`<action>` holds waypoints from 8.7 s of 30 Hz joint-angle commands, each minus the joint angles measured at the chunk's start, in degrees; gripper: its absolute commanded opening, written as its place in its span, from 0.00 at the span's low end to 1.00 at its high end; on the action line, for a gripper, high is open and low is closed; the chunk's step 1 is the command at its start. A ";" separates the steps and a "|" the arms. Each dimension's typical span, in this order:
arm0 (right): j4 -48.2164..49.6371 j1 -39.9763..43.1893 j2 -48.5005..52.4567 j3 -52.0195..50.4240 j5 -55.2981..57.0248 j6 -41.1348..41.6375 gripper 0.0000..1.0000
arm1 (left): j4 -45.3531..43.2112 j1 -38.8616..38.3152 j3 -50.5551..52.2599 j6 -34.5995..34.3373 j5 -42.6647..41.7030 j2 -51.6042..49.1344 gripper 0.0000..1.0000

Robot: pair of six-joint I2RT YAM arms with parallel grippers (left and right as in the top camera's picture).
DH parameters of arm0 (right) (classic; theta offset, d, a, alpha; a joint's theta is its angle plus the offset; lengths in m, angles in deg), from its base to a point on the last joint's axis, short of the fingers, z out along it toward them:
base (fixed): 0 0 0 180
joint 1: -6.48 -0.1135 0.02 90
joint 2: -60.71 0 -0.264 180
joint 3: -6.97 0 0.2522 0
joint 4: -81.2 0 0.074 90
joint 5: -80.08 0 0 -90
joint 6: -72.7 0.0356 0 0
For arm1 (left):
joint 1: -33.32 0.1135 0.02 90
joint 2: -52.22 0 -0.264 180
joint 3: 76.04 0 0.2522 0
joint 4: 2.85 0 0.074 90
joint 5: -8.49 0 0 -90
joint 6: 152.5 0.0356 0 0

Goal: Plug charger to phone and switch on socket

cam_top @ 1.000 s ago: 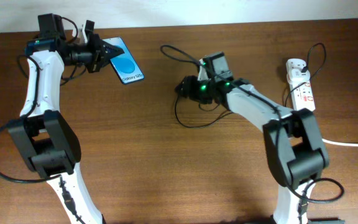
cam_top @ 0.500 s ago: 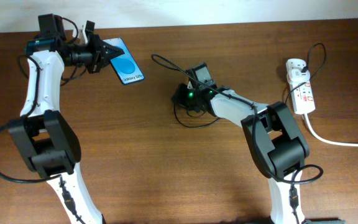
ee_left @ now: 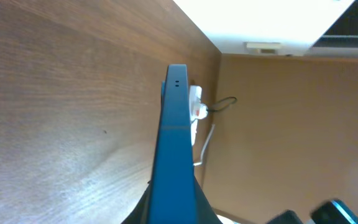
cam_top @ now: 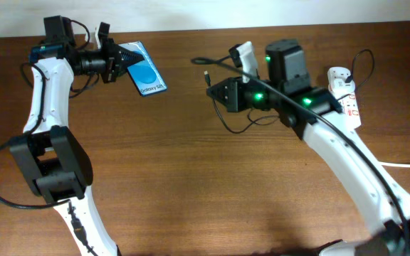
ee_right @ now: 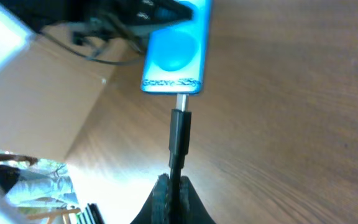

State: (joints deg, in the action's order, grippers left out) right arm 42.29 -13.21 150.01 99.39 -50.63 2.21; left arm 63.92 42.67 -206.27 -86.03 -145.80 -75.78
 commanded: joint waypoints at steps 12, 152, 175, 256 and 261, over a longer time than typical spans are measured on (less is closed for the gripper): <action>14.62 -1.92 -20.96 -29.20 -1.53 10.99 0.04 | -0.20 -9.81 -0.59 8.28 -20.37 0.22 0.00; 37.51 -3.17 -7.17 -36.46 6.71 24.20 0.80 | 14.75 -15.37 -0.59 9.94 56.65 -11.91 0.57; -22.43 -0.46 -7.30 1.16 35.41 -3.87 0.98 | 31.71 -14.16 -34.62 10.40 56.65 11.28 0.69; -6.01 43.65 33.94 5.53 33.35 1.75 0.99 | 33.51 -14.16 -34.60 10.38 56.65 12.63 0.99; -6.19 43.63 33.99 5.53 31.82 1.77 0.99 | 33.51 -14.16 -34.60 10.38 56.65 12.63 0.99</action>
State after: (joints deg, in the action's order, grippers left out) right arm 38.05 32.91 182.18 106.08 -12.99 5.29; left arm 97.47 28.26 -240.67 -75.75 -89.58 -63.17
